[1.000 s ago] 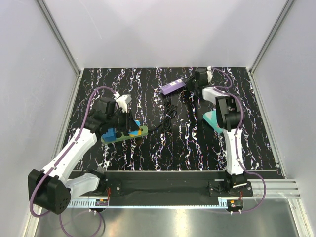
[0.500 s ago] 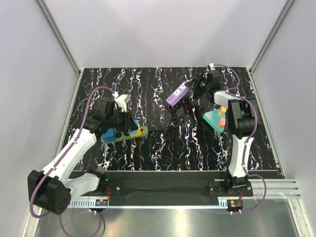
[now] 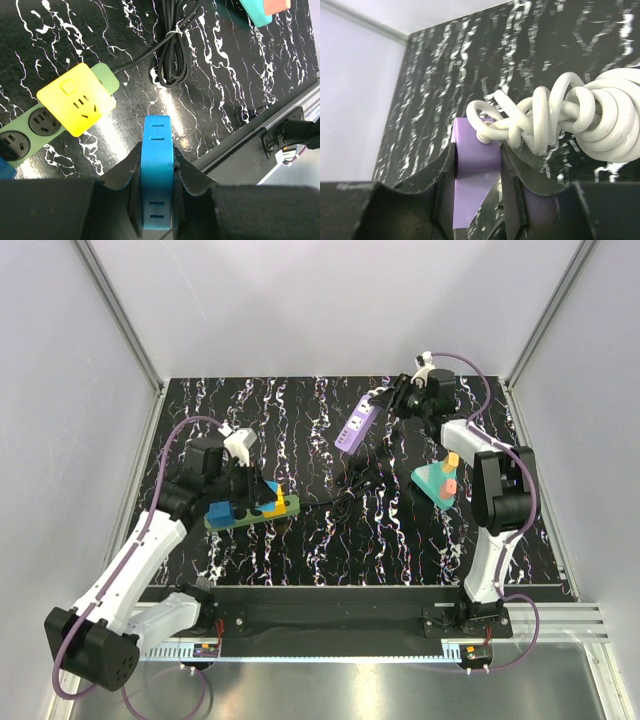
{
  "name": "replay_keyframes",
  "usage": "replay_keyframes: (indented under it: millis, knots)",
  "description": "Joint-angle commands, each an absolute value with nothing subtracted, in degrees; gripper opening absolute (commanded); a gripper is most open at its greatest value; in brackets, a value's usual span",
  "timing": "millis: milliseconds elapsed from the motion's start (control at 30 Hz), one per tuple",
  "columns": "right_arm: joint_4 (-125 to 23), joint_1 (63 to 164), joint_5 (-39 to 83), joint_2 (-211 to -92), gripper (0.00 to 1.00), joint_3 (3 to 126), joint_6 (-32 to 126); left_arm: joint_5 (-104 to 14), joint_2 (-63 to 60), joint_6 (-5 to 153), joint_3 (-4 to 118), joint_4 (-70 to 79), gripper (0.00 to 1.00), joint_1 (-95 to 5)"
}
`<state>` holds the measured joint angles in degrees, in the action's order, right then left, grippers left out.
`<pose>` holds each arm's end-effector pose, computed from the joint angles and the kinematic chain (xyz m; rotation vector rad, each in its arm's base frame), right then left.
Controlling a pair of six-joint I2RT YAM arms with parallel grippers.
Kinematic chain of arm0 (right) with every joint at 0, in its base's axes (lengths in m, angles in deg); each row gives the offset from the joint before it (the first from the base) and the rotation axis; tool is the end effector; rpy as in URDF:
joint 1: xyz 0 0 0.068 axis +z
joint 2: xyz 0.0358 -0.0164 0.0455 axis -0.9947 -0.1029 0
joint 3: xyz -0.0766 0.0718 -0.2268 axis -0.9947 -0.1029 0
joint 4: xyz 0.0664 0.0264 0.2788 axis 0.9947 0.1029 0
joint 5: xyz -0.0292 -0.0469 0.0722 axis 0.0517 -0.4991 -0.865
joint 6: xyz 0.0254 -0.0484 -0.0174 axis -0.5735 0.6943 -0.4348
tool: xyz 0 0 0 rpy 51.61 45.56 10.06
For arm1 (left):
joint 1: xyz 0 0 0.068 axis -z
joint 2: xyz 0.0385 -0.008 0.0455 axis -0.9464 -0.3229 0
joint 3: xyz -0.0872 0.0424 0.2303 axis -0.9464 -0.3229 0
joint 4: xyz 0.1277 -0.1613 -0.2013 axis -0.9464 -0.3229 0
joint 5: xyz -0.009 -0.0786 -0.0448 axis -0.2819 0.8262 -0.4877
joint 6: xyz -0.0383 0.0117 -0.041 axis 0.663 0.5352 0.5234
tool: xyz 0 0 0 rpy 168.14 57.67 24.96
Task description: Insert the plug
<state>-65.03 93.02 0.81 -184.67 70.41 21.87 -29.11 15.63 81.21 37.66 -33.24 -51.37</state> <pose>0.4742 0.0945 0.2004 0.0335 1.9781 0.9558 0.2330 -0.1015 0.2796 0.2496 2.3322 -0.8222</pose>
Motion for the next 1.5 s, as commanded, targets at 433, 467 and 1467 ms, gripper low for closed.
replay_keyframes:
  millis: [433, 467, 1467]
  knots:
    - [-48.4, 100.0, -1.5, -149.7, 0.0, 49.5, 28.0, -27.6, 21.0, 81.8, 41.9, -37.6, 0.0, -51.6]
    - [-47.6, 101.0, -1.2, -148.1, 0.0, 48.3, 28.2, -27.5, 21.2, 81.8, 41.9, -37.7, 0.0, -51.6]
    - [-71.7, 113.7, 29.5, -128.4, 0.0, 0.3, 5.2, -35.2, 17.7, 82.8, 45.4, -42.0, 0.0, -44.1]
